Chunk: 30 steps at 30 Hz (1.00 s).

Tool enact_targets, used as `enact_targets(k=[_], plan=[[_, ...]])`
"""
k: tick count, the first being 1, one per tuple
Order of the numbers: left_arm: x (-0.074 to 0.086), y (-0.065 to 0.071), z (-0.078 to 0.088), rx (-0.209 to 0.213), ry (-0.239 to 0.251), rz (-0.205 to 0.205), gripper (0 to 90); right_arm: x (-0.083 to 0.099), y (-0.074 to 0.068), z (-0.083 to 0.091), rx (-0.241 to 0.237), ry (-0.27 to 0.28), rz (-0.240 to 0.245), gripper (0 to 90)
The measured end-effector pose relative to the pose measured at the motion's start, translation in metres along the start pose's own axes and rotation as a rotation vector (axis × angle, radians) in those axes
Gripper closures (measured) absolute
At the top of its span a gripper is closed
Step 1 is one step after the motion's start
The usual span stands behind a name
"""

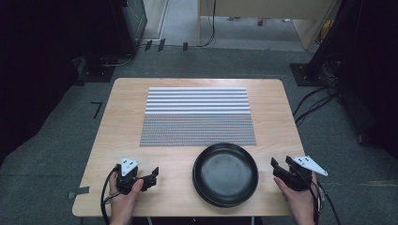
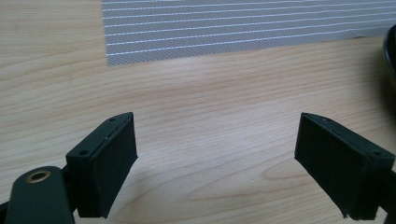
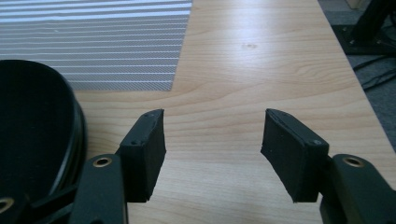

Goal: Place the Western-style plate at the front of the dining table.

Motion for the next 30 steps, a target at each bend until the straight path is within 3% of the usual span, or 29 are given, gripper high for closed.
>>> enact_targets(k=[4,7,11,14,16,21,27,30], plan=[[-0.003,0.011,-0.004,0.017,0.001,-0.006,12.5,-0.001,-0.008,0.002,-0.058,0.008,-0.003,41.5],[-0.004,0.016,-0.005,0.019,0.001,-0.016,12.5,-0.002,-0.012,0.002,-0.072,0.016,0.008,43.4],[-0.006,0.032,-0.012,0.037,-0.008,-0.047,12.2,-0.005,-0.018,0.006,-0.103,0.029,-0.012,47.1],[-0.006,0.039,-0.015,0.046,-0.012,-0.063,12.1,-0.007,-0.021,0.009,-0.107,0.051,-0.015,50.7],[-0.009,0.052,-0.019,0.065,-0.016,-0.077,12.1,-0.010,-0.023,0.011,-0.104,0.075,-0.026,53.5],[-0.016,0.071,-0.023,0.101,-0.008,-0.085,12.1,-0.008,-0.031,0.013,-0.112,0.071,-0.020,56.7],[-0.022,0.091,-0.029,0.148,-0.007,-0.102,11.7,-0.009,-0.039,0.016,-0.140,0.082,-0.008,70.8],[-0.031,0.108,-0.030,0.178,0.009,-0.114,11.7,-0.011,-0.039,0.020,-0.151,0.105,-0.038,75.0]])
Point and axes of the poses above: each handheld gripper's, and its own axes: z roughly backward along the jaws, x roughly out of its underside, y roughly to its right, the point moved 8 cm from there along -z, roughly forward along the jaws
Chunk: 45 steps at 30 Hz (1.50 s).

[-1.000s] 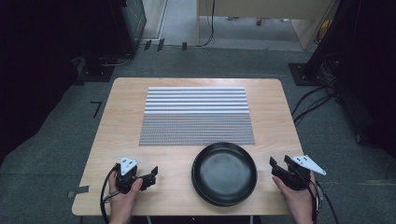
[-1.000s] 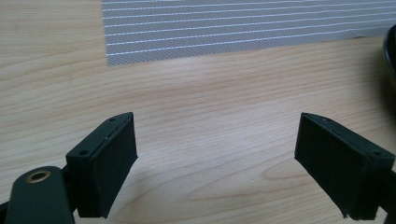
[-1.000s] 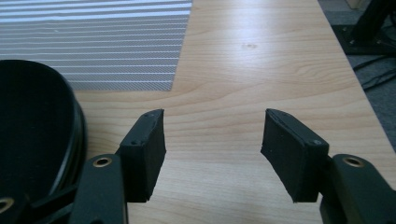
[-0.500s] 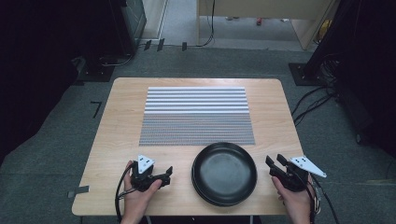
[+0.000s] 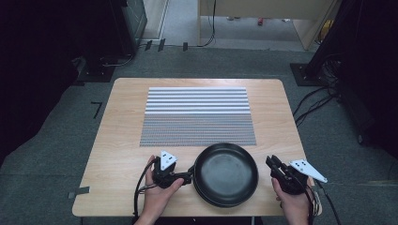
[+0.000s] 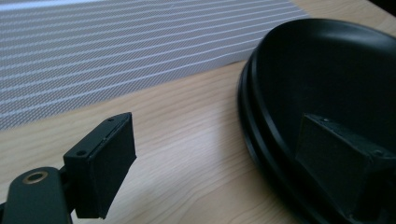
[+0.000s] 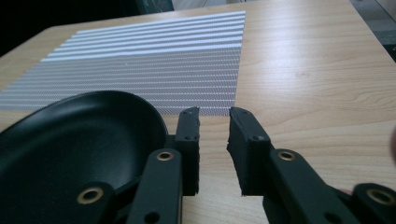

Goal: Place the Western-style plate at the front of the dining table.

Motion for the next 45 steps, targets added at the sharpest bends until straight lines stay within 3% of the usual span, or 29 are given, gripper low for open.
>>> enact_targets(k=[4,8,13,28,31,35,45], plan=[[-0.006,0.011,-0.007,0.021,-0.002,-0.003,11.7,-0.002,-0.001,0.002,0.000,0.011,0.004,78.3],[-0.008,0.022,-0.013,0.036,-0.017,-0.012,11.7,-0.001,-0.007,0.002,-0.046,-0.001,-0.027,79.1],[-0.006,0.033,-0.017,0.058,-0.029,-0.025,11.7,-0.001,-0.010,0.002,-0.068,0.005,-0.038,82.0],[0.000,0.042,-0.018,0.079,-0.053,-0.021,14.3,0.006,-0.019,-0.013,-0.103,-0.032,-0.058,76.1],[0.002,0.044,-0.018,0.101,-0.062,-0.018,23.9,0.008,-0.020,-0.015,-0.103,-0.050,-0.068,77.9],[0.004,0.040,-0.017,0.090,-0.066,0.000,36.1,0.011,-0.020,-0.016,-0.113,-0.075,-0.098,81.4],[0.013,0.031,-0.018,0.090,-0.089,0.034,44.9,0.023,-0.016,-0.024,-0.123,-0.157,-0.151,82.5]])
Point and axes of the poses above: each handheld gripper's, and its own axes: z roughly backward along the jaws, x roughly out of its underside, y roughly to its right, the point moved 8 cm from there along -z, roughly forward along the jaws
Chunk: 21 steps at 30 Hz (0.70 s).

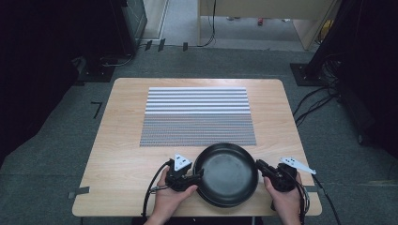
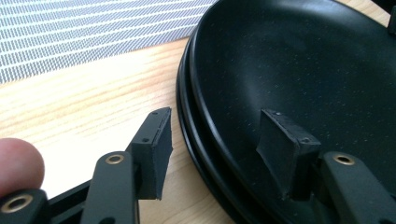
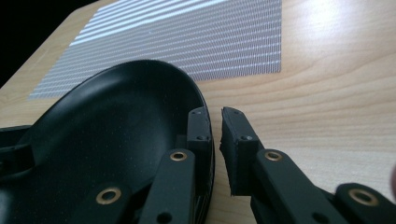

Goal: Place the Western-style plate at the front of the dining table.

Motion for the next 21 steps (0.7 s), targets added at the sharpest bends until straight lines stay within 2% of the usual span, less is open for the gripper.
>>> enact_targets(k=[1,4,7,14,21], plan=[[0.0008,-0.0007,0.0000,0.022,-0.002,0.017,45.2,0.0017,-0.0014,-0.0014,-0.013,-0.016,-0.013,85.0],[0.0012,-0.0008,0.0003,0.037,-0.004,0.024,46.2,0.0030,-0.0024,-0.0025,-0.007,-0.020,-0.011,85.3],[0.0030,0.0001,0.0001,0.071,-0.011,0.035,48.1,0.0044,-0.0027,-0.0032,-0.020,-0.018,-0.033,85.6],[0.0034,-0.0011,0.0012,0.081,-0.011,0.045,50.8,0.0073,-0.0082,-0.0065,-0.041,-0.013,-0.036,85.6],[0.0028,-0.0016,0.0020,0.073,-0.007,0.055,54.6,0.0077,-0.0096,-0.0077,-0.021,0.002,-0.027,85.6]])
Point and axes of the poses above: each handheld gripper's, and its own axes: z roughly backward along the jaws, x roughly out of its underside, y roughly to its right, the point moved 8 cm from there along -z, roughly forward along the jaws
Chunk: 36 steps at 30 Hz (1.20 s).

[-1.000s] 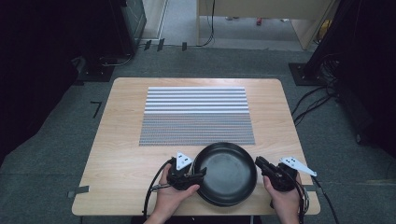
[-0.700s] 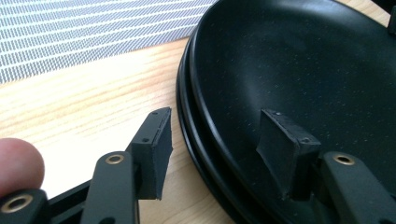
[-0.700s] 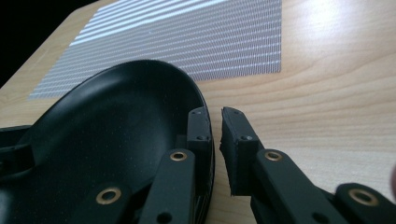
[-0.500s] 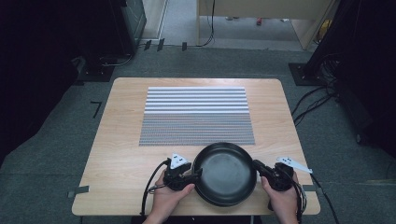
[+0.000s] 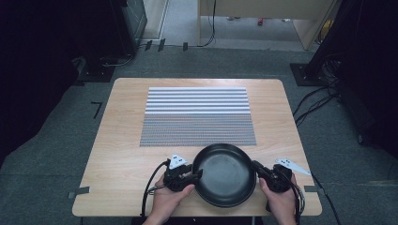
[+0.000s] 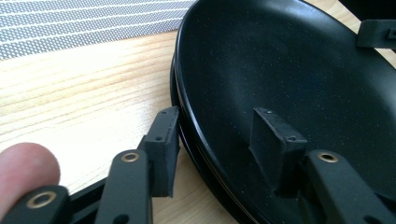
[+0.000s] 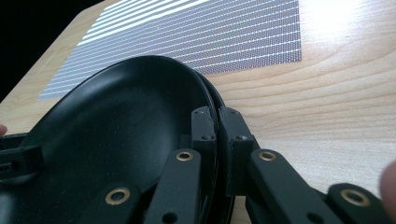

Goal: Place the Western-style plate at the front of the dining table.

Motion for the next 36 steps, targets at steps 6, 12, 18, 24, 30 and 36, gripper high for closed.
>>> enact_targets(k=[6,12,18,24,30,36], plan=[[-0.002,0.000,0.003,-0.018,0.011,-0.011,59.0,0.000,-0.002,-0.002,0.015,0.013,0.029,85.2],[-0.003,-0.001,0.004,-0.003,0.010,0.016,60.7,0.001,-0.005,-0.006,0.026,0.021,0.036,84.6],[-0.004,-0.003,0.004,0.007,0.009,0.036,62.4,0.000,-0.007,-0.010,0.035,0.028,0.044,84.3],[-0.003,-0.002,0.006,0.005,-0.001,0.052,63.4,0.000,-0.008,-0.012,0.041,0.033,0.055,84.0],[-0.004,-0.003,0.009,0.001,-0.005,0.069,64.8,-0.001,-0.010,-0.014,0.054,0.036,0.062,83.6],[-0.005,-0.006,0.013,-0.003,0.001,0.080,66.3,0.000,-0.013,-0.016,0.049,0.032,0.064,83.5]])
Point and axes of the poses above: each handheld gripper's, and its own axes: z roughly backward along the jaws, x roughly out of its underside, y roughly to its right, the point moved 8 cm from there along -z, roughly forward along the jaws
